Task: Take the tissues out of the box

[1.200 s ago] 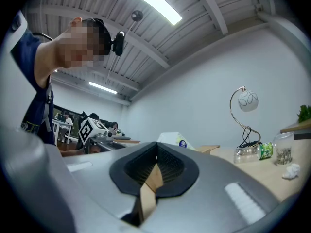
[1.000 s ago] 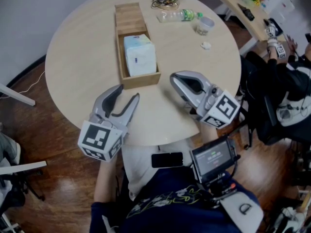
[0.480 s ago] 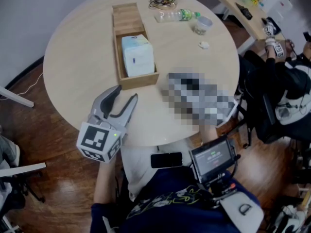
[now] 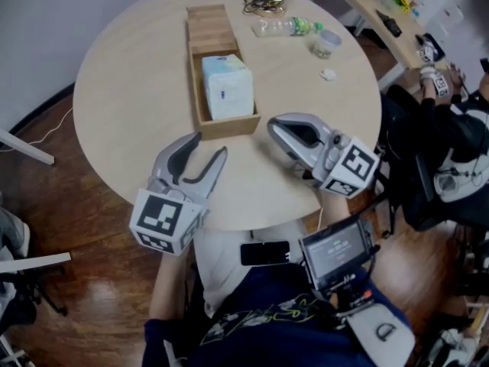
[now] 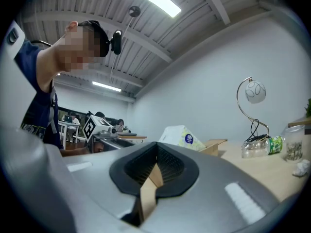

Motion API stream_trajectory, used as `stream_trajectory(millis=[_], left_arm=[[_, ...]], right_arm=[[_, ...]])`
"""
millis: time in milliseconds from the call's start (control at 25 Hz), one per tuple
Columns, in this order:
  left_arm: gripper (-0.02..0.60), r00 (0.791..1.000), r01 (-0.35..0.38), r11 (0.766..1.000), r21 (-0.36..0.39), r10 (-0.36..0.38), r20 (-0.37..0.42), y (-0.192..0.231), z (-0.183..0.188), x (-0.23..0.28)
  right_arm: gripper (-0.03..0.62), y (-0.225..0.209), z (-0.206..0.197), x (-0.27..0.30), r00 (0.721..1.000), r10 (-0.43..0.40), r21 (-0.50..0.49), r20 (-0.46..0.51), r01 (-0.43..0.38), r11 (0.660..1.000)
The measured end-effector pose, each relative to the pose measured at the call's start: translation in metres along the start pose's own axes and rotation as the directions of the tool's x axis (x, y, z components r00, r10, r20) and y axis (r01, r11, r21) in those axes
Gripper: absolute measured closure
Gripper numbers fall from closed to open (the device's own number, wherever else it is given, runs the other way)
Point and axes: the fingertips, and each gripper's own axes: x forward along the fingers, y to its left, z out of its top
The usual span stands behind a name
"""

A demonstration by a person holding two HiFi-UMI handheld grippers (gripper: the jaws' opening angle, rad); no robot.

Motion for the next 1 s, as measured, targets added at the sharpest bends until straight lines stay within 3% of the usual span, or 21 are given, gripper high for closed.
stream_trajectory(millis=[320, 800, 1000], left_arm=[[0.380, 1.000, 0.003, 1.000, -0.001, -0.003, 0.001, 0.0011, 0.0007, -0.0006], [0.380, 1.000, 0.019, 1.000, 0.001, -0.019, 0.002, -0.0009, -0.0001, 0.0018], [0.380, 1.000, 0.024, 1.000, 0.015, -0.024, 0.001, 0.0023, -0.0026, 0.0004]], right_arm=[[0.592, 0.0020, 0.0014, 0.0041, 1.000, 0.015, 0.003, 0.008, -0.015, 1.000], [0.459, 0.0075, -0.0063, 0.0071, 0.999, 0.031, 0.013, -0.032, -0.031, 0.999], [0.448, 0.0051, -0.0043, 0.0056, 1.000, -0.005, 0.000, -0.021, 0.005, 1.000]])
